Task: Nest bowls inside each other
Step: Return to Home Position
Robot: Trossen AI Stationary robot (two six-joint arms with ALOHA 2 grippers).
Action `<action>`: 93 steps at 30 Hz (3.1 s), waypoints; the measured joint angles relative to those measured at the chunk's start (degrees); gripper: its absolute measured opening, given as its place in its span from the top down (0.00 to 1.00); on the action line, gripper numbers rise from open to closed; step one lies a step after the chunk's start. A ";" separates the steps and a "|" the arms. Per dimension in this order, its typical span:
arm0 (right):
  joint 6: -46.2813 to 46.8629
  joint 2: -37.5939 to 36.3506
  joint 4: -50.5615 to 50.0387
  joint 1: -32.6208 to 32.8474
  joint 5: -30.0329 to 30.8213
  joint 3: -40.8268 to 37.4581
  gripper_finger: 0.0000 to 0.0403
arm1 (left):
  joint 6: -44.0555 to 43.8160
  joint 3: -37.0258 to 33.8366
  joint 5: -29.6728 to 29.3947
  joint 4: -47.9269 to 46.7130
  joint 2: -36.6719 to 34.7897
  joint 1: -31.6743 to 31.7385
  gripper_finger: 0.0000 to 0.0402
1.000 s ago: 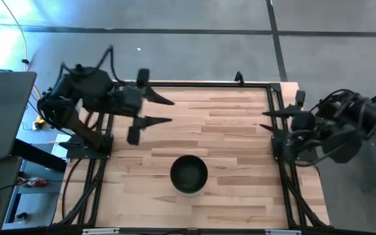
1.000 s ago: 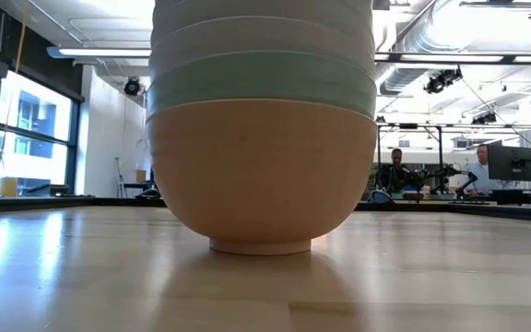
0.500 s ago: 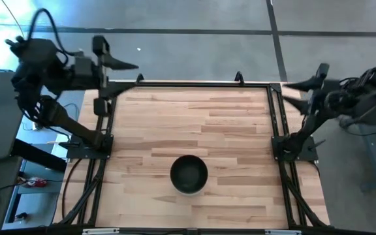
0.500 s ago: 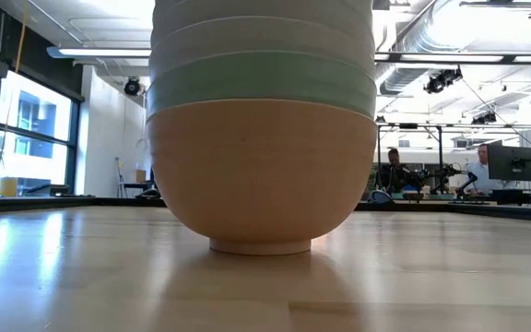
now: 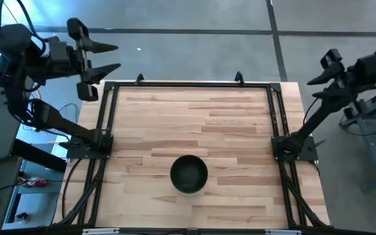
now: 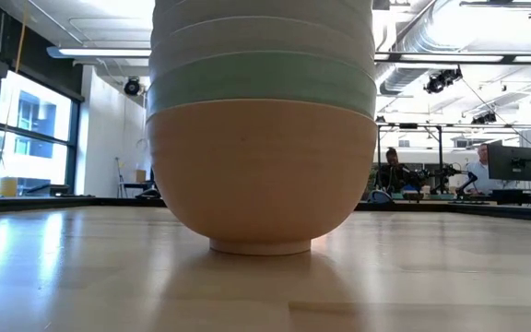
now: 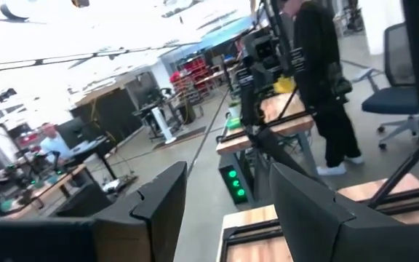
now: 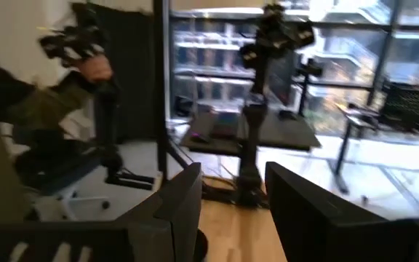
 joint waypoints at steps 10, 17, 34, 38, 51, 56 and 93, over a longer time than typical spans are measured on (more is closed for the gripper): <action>1.39 -3.54 -4.11 0.00 -7.26 -0.02 0.64 | -1.41 0.00 15.24 -1.07 -0.51 4.65 0.54; 4.26 -5.28 -6.47 0.00 -8.38 -6.03 0.64 | -4.23 -3.47 18.39 -5.53 -0.84 5.83 0.54; 3.27 -39.37 26.21 -0.02 -14.49 -55.36 0.64 | -8.86 -22.10 21.48 9.47 -9.47 6.35 0.54; 6.57 -46.29 27.55 -0.84 -9.46 -60.67 0.64 | -10.18 -26.01 14.22 10.55 -14.02 7.22 0.54; 3.25 -51.09 31.91 -13.32 -7.04 -62.68 0.64 | -12.07 -39.92 1.93 14.21 -25.15 7.91 0.54; 3.41 -51.09 31.38 -20.40 -7.32 -62.66 0.64 | -12.06 -43.02 -1.66 14.30 -26.27 7.89 0.54; 6.61 -48.06 36.27 -44.72 -11.13 -70.97 0.64 | -15.67 -67.07 -5.70 23.17 -45.40 7.89 0.54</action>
